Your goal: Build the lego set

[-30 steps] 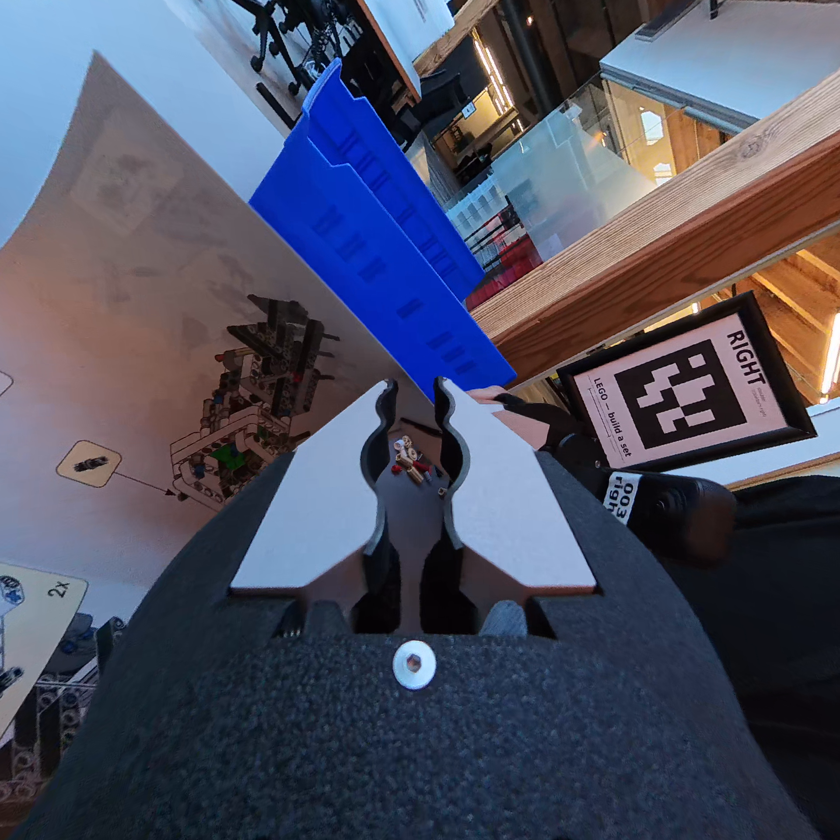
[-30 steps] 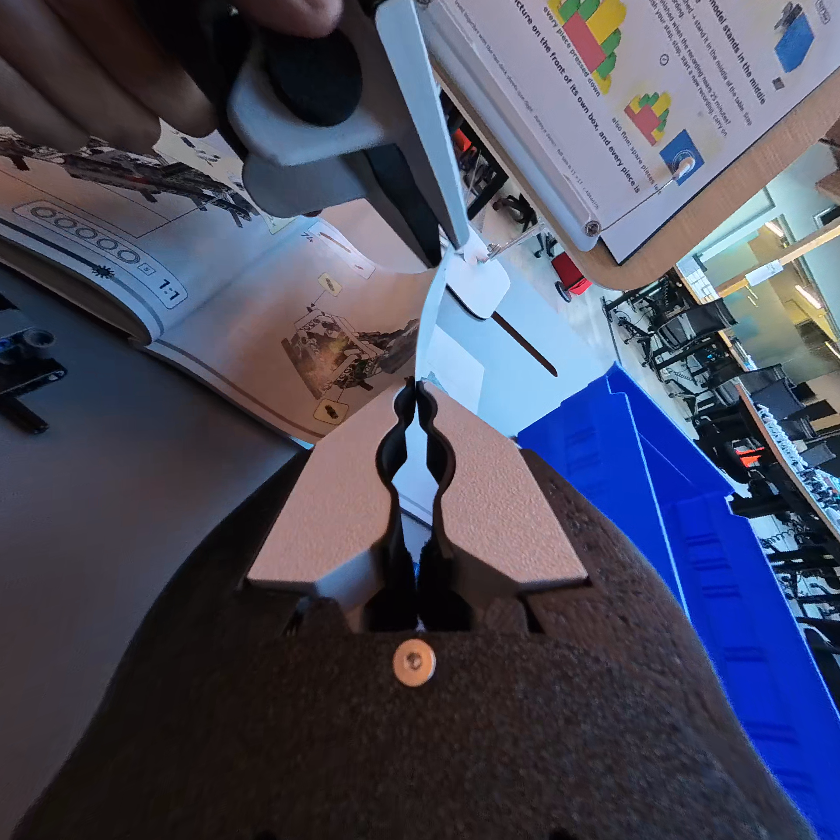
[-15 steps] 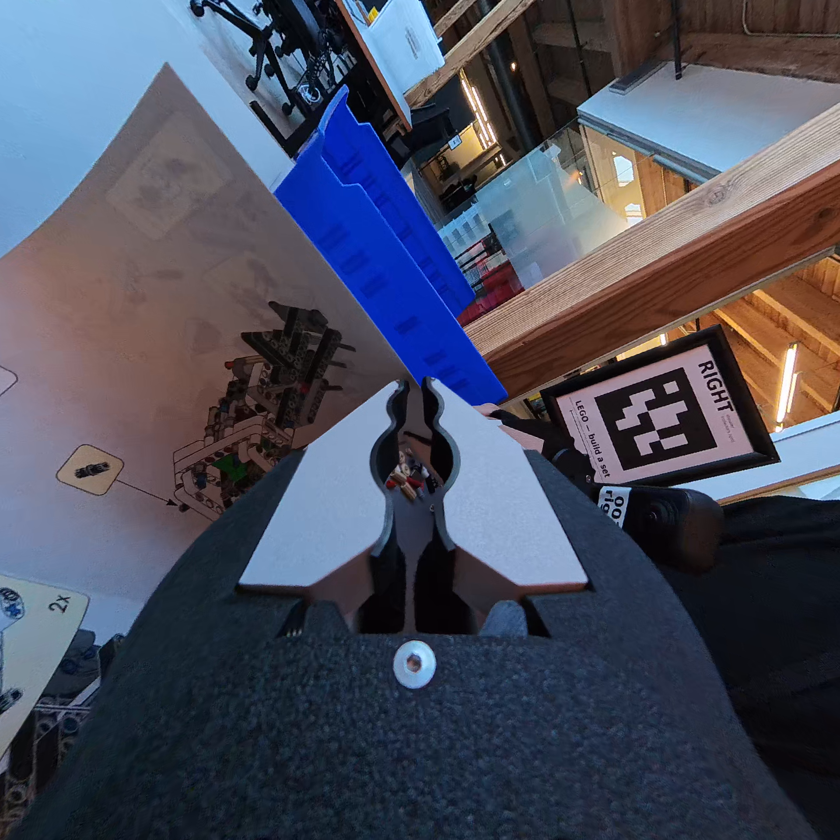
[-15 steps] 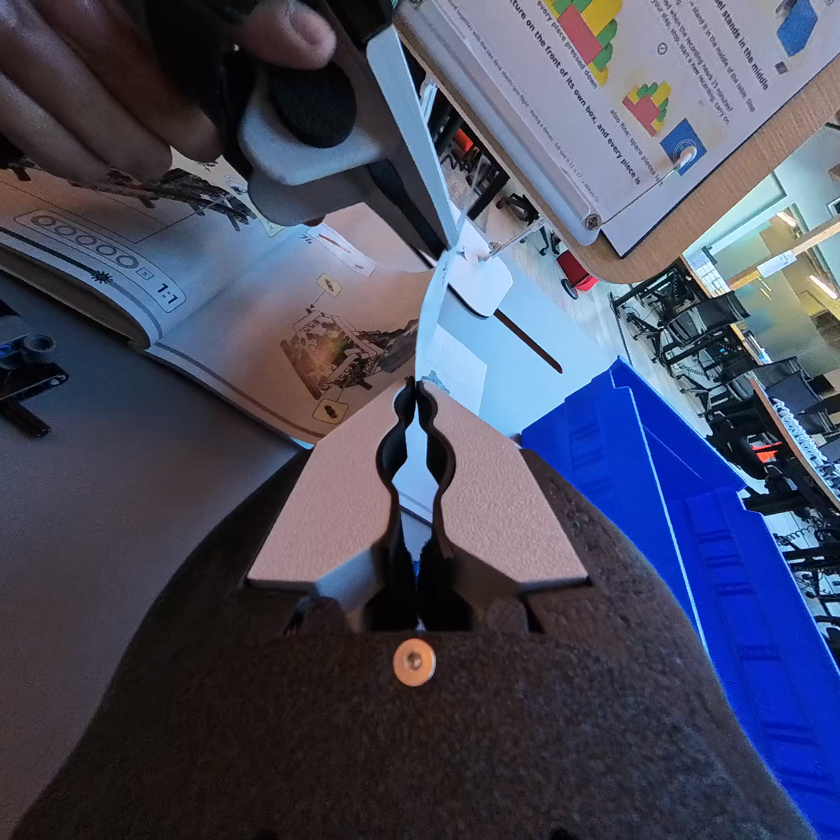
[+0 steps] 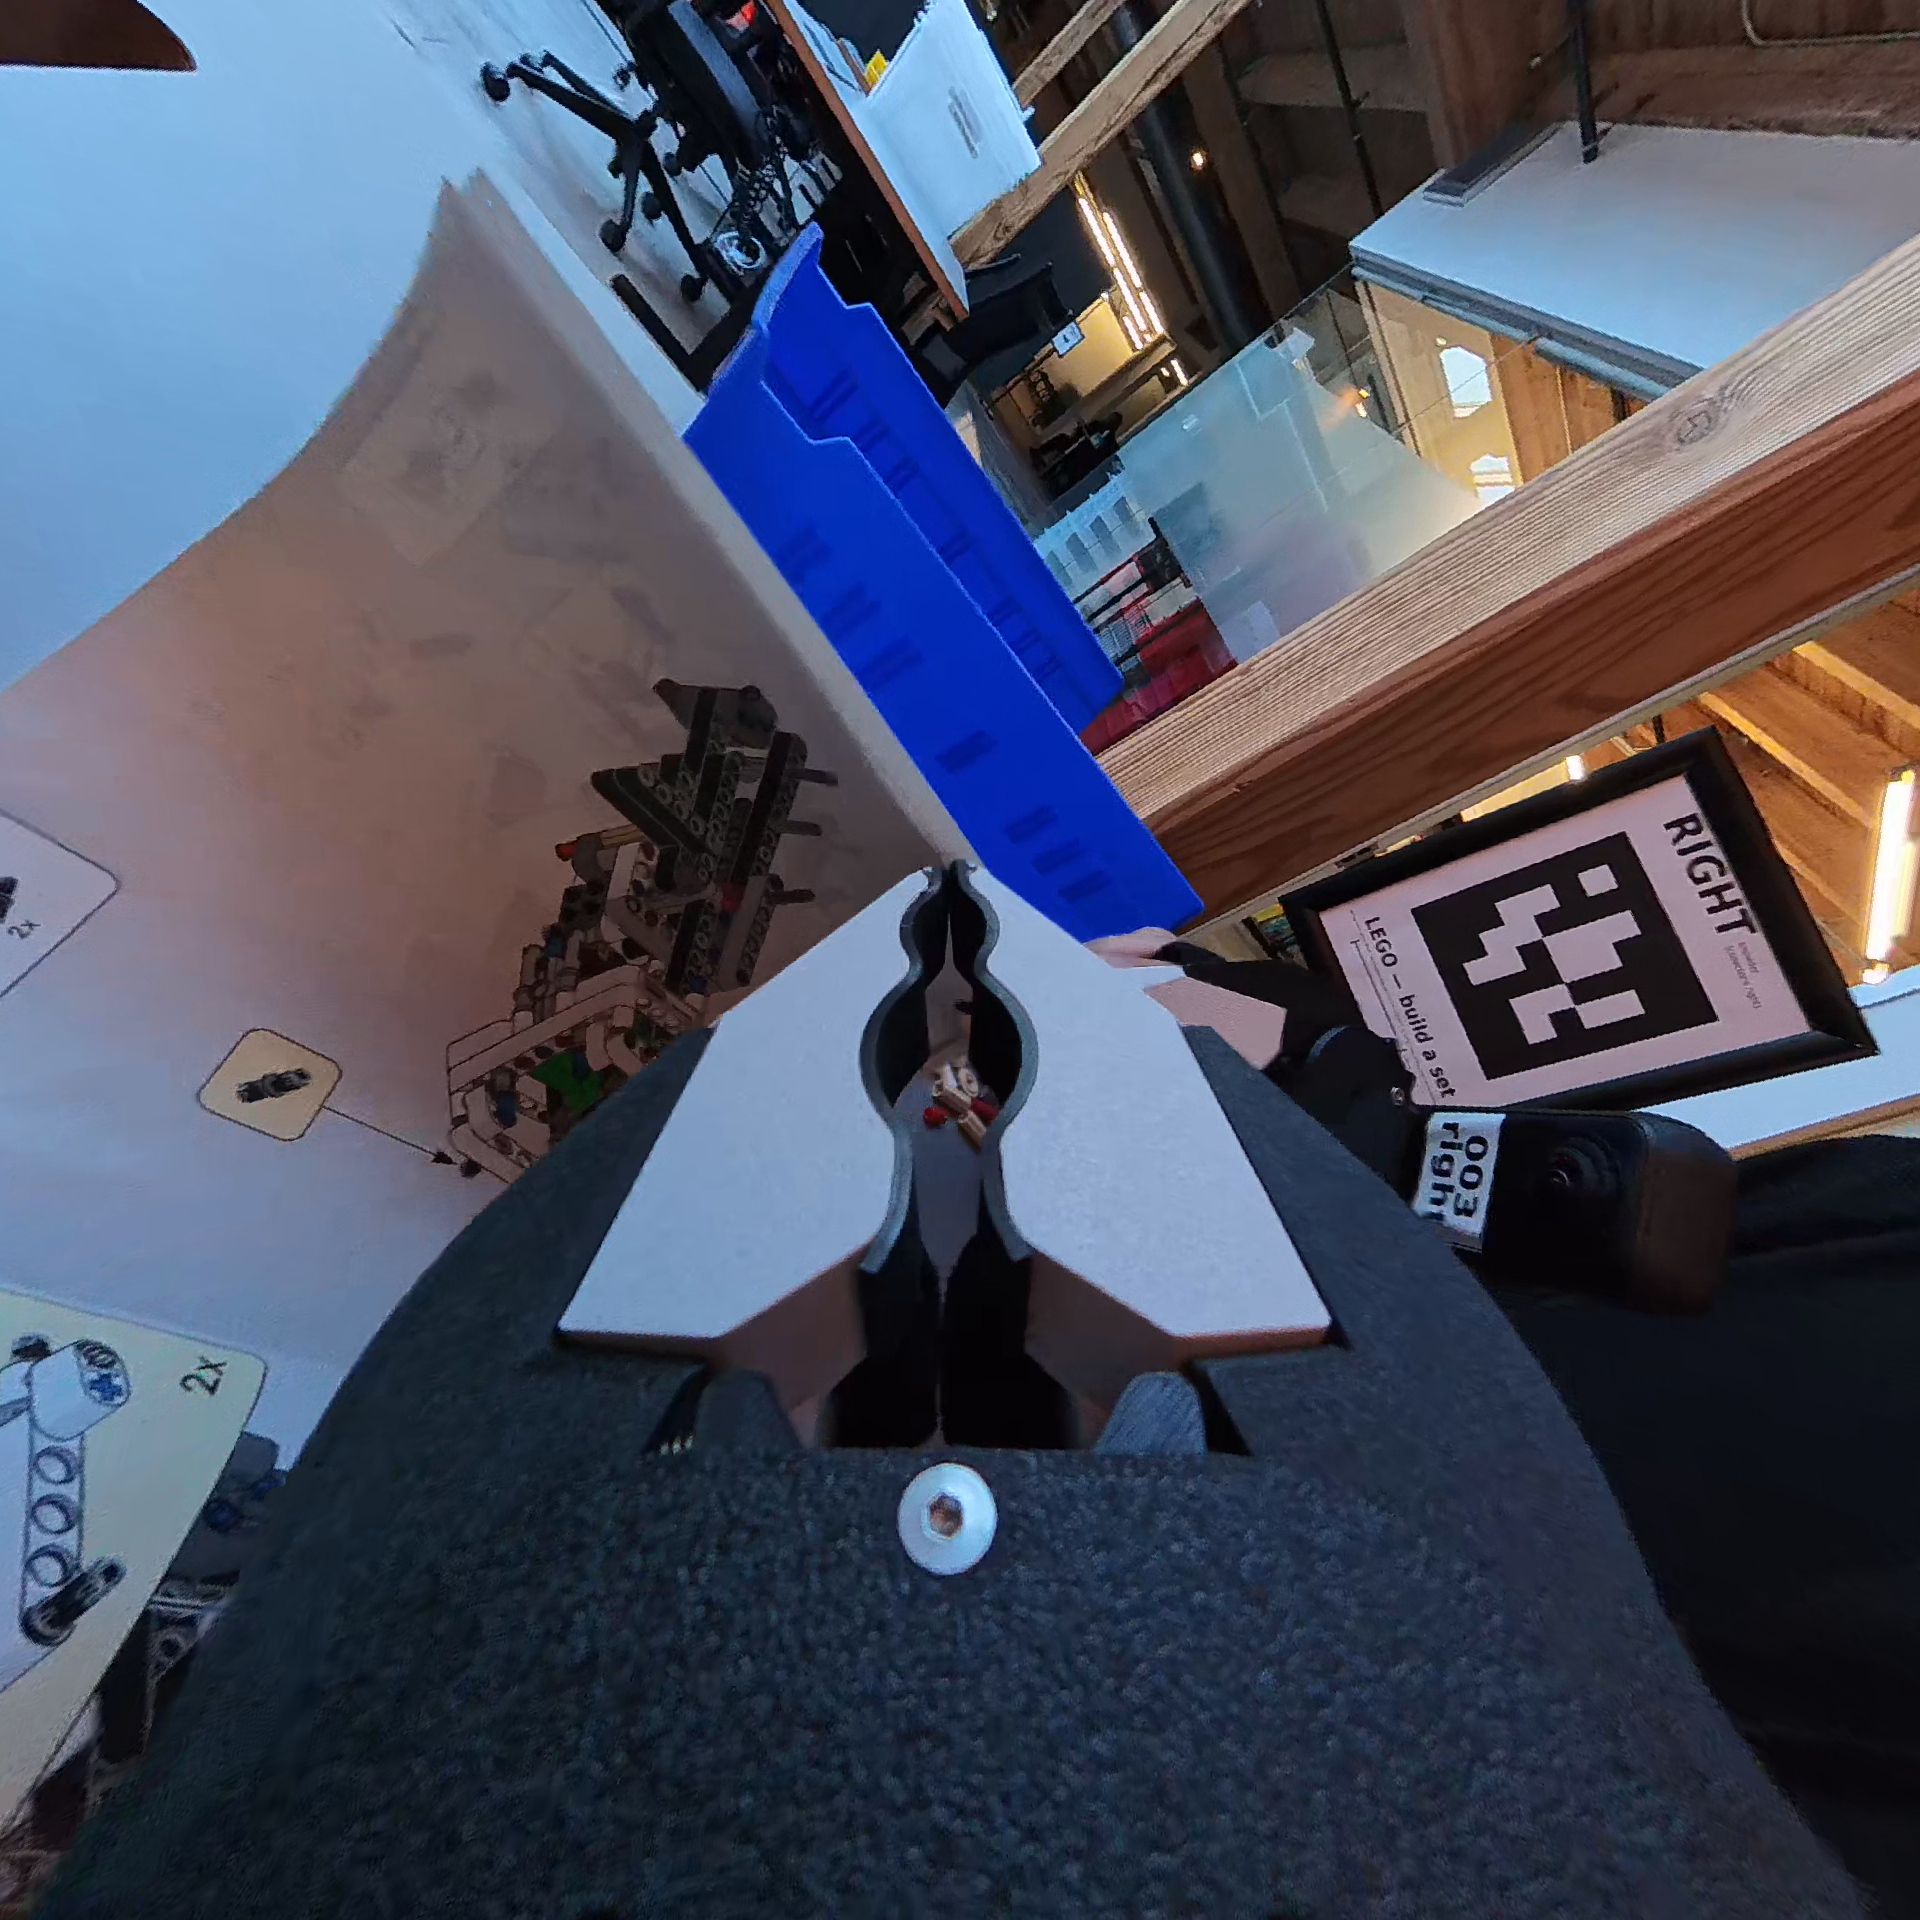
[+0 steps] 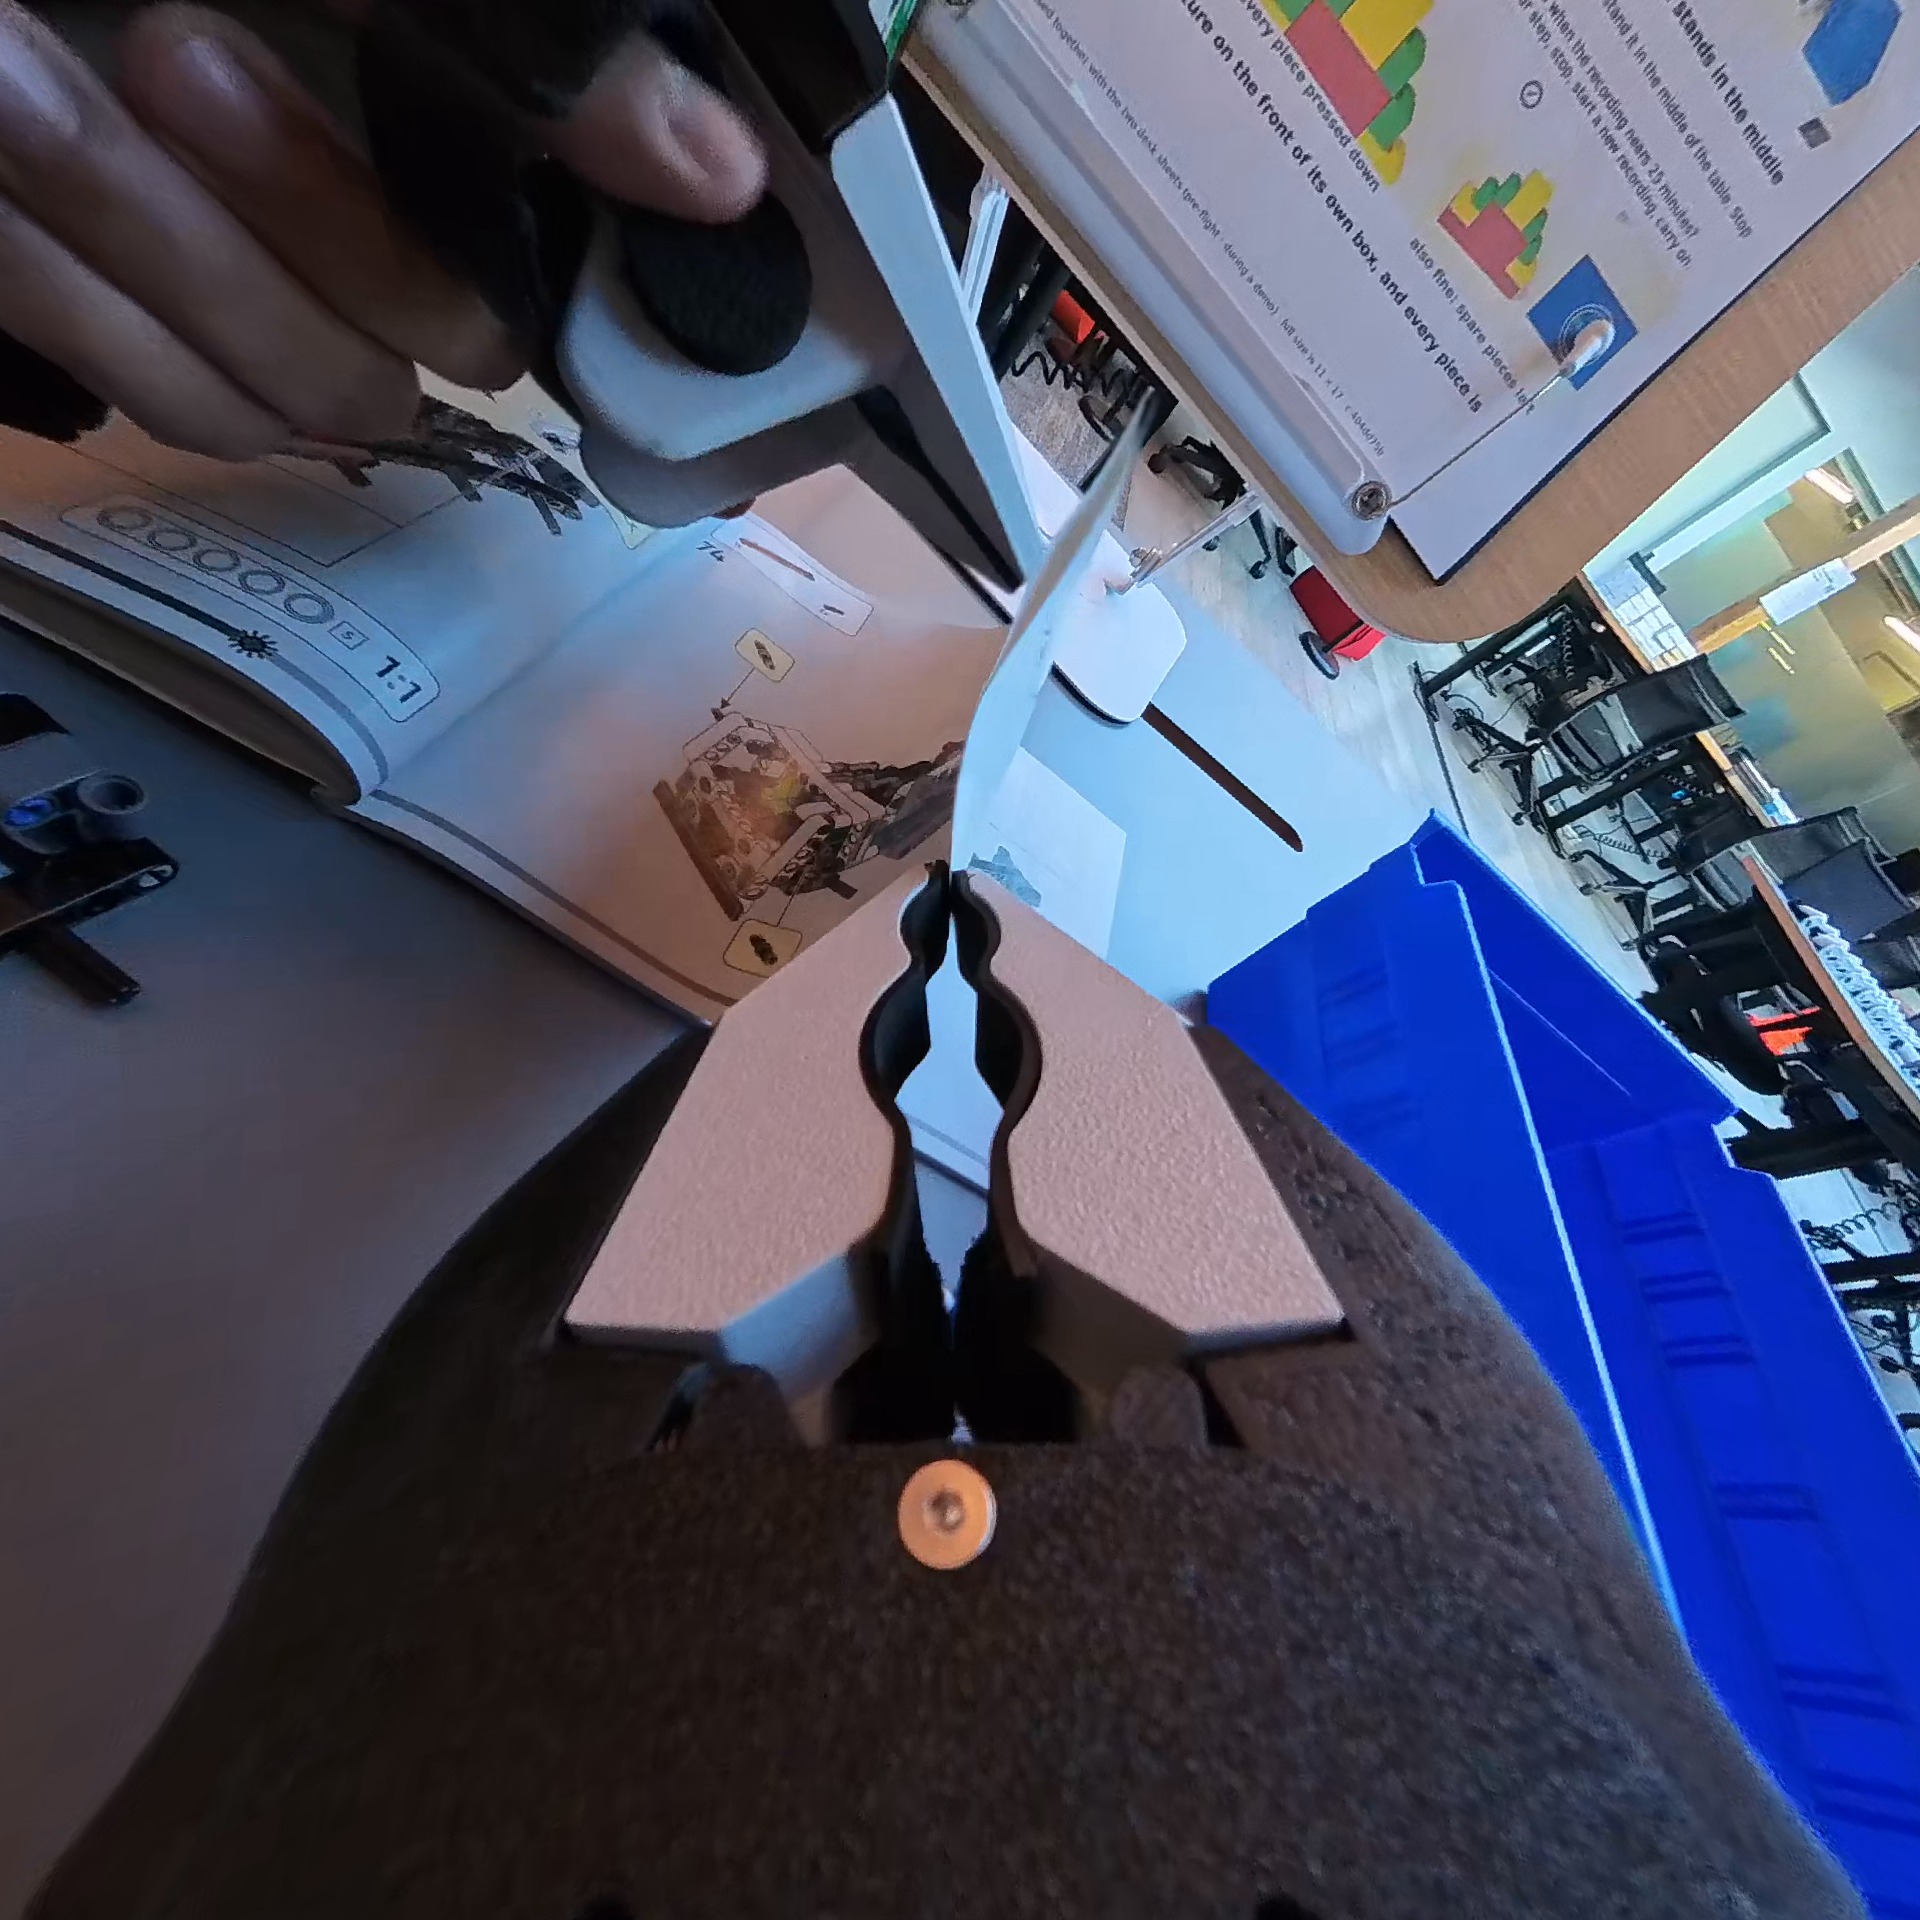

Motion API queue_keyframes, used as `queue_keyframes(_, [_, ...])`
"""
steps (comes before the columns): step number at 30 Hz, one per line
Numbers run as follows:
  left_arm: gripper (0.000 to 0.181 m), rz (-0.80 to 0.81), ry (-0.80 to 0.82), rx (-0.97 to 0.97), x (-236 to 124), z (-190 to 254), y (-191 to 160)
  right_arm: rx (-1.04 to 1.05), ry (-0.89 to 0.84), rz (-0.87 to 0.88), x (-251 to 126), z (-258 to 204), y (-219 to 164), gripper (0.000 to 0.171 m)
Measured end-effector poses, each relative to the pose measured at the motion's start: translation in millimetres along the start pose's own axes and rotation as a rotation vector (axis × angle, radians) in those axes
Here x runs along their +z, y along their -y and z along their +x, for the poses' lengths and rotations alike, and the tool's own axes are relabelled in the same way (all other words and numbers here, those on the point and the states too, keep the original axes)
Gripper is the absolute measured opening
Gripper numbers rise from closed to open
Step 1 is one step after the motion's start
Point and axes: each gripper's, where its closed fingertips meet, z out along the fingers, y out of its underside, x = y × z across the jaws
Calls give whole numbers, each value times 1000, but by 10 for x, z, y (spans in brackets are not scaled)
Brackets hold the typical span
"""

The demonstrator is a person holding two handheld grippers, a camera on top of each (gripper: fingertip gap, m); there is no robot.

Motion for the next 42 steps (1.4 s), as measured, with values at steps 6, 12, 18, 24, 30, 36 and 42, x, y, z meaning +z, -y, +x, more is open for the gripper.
queue_keyframes(6, [0, 4, 43, 25, 50, -57, -2, 19, 15, 5, -12, -8, 5, 0])
queue_keyframes(12, [2, 58, 0, -20, 3, 9, 71, 36, 12, -5, -2, 17, -35, 0])
queue_keyframes(18, [32, 33, -45, -43, 66, 44, -37, 73, 26, 16, -12, 24, 7, 0])
queue_keyframes(24, [14, 44, -92, -50, 88, 85, -39, 113, 41, 26, -22, 40, 17, 0])
queue_keyframes(30, [13, 58, -128, -49, 105, 125, -22, 152, 63, 35, -24, 38, 24, 0])
queue_keyframes(36, [8, 70, -141, -56, 122, 120, -7, 163, 68, 34, -21, 45, 11, 0])
queue_keyframes(42, [6, 82, -174, -74, 124, 147, 5, 189, 86, 42, -19, 40, 21, 0])
